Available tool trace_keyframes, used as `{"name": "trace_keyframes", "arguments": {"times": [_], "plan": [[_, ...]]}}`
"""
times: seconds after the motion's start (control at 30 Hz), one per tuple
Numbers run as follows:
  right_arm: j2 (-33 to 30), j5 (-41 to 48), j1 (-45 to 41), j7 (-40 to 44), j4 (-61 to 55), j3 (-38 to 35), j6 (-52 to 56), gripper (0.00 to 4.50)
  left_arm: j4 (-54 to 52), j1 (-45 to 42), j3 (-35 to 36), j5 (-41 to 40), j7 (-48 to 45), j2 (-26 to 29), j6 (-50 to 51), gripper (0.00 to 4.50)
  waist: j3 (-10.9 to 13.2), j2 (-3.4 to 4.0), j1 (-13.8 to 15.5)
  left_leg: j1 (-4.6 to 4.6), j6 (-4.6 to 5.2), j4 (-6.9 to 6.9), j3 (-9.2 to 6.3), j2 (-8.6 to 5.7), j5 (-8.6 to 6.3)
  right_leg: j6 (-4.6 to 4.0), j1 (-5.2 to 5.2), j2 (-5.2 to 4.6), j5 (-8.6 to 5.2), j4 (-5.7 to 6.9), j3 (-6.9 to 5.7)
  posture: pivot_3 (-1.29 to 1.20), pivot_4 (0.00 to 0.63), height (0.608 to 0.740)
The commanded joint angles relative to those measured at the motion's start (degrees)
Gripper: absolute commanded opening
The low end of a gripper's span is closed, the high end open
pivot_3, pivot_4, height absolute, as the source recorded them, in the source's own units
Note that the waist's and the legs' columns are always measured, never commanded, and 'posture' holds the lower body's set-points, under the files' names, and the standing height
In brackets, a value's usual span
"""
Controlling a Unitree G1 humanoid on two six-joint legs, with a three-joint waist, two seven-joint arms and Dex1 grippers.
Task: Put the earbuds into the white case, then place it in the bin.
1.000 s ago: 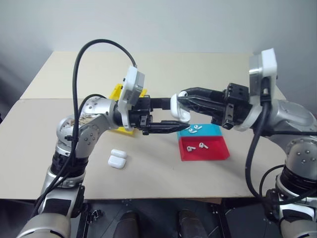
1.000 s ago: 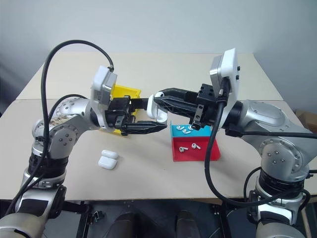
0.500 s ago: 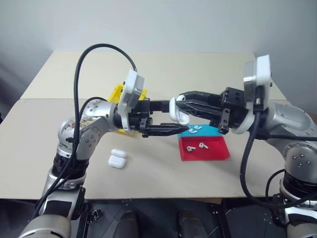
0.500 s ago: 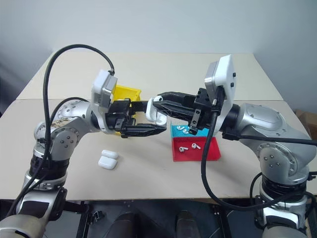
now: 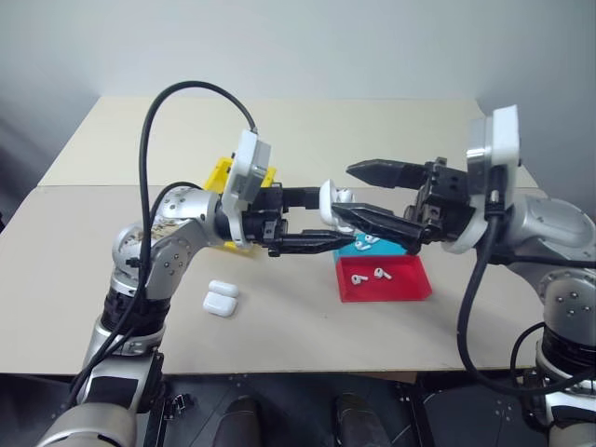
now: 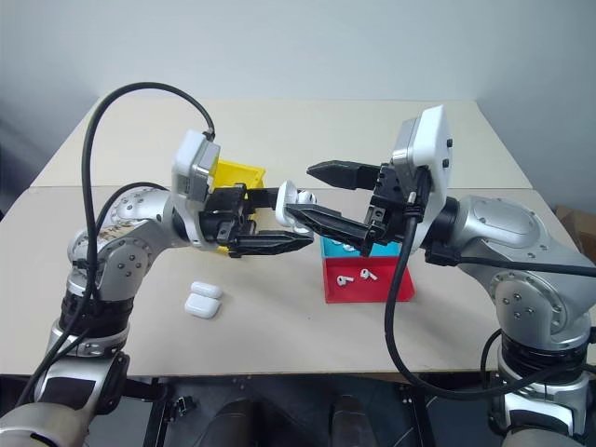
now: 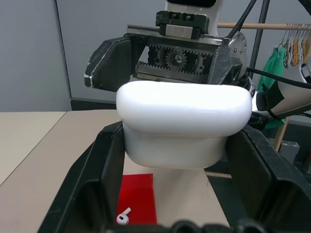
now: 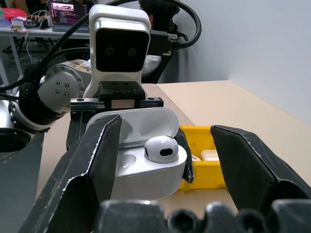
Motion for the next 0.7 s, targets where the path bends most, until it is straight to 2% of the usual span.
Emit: {"name": "trace_keyframes", "arguments": {"times": [0.03,0.1,0.23,0.33,0.43,0.6,0.7], "plan": [[-4.0,0.3,-3.4,1.7,3.2,-2.9,-0.5,3.53,-0.7,-0.9,2.3,-0.2,-1.5,1.6,-1.7,2.81,0.0,0.00,0.0,0.00,0.00,0.00,0.00,0.00,0.00,0.00,0.00,0.00,0.00,0.00,0.00,0.00,0.150,0.740],[-8.1,-2.3,-5.7,4.9,7.3,-1.4,-0.5,3.53,-0.4,-0.5,3.4,-0.6,-2.4,2.8,-1.6,2.81,0.0,0.01,0.0,0.01,0.00,0.00,0.01,0.00,0.00,0.00,0.00,0.00,0.00,0.00,0.00,0.00,0.150,0.740],[-15.2,-12.6,-9.9,14.5,17.0,7.8,-4.4,3.53,-0.9,0.6,4.9,-1.2,-3.4,4.3,-1.5,2.81,0.0,0.01,0.0,0.02,0.00,-0.02,0.03,0.00,0.00,0.00,0.00,0.00,0.00,-0.05,0.01,0.00,0.150,0.740],[-16.9,-24.4,-14.8,20.5,25.5,18.6,-9.5,2.96,-1.6,1.5,5.5,-1.3,-2.8,4.4,-1.2,2.81,0.0,0.02,-0.3,0.04,0.00,0.00,0.09,0.01,0.00,0.00,-0.02,0.00,0.00,-0.03,0.06,0.00,0.150,0.740],[-15.4,-33.6,-19.4,27.1,33.9,26.9,-16.1,2.12,-2.4,2.5,6.3,-1.5,-2.5,4.4,-1.3,2.81,0.0,0.06,-0.4,0.03,0.01,-0.02,0.11,0.00,0.00,0.00,-0.07,0.00,-0.01,-0.02,0.08,0.00,0.150,0.740],[-10.0,-48.4,-26.7,35.0,50.4,37.5,-30.9,2.12,-2.7,3.3,7.2,-1.3,-2.1,4.8,-1.5,2.81,0.0,0.08,-0.3,-0.04,0.00,-0.02,0.11,0.00,0.00,0.00,-0.12,-0.01,0.00,-0.05,0.05,0.00,0.150,0.740],[-5.0,-54.0,-31.0,37.8,62.1,40.8,-38.0,2.12,-3.0,3.6,7.7,-1.2,-1.7,5.0,-1.7,2.81,0.0,0.08,-0.3,-0.04,-0.01,-0.01,0.12,0.01,0.00,0.00,-0.11,-0.01,0.00,-0.05,0.05,0.00,0.150,0.740]]}}
